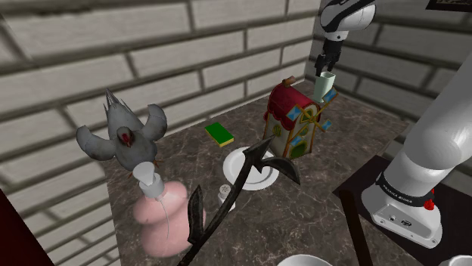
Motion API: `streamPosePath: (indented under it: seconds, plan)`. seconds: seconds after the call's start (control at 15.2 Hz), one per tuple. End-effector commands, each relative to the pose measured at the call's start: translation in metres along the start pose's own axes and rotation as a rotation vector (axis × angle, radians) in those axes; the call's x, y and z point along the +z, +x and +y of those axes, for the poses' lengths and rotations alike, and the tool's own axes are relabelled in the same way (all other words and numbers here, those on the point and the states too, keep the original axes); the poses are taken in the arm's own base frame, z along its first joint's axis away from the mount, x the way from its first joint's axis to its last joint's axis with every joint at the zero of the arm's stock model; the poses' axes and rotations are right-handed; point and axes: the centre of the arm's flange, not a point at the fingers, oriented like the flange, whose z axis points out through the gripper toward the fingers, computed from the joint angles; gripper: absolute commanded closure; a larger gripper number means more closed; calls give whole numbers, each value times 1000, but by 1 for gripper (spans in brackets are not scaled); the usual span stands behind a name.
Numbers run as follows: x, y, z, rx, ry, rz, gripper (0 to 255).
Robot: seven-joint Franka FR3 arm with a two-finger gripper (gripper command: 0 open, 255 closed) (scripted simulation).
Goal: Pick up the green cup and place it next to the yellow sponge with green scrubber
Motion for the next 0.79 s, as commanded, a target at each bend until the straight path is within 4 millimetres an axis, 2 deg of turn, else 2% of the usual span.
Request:
streamPosePath:
  seconds: [0.0, 0.33, 0.73]
  plan:
    - [10, 0, 3, 1, -2, -1, 0]
    - [40, 0, 3, 1, -2, -1, 0]
    - [40, 0, 3, 1, -2, -1, 0]
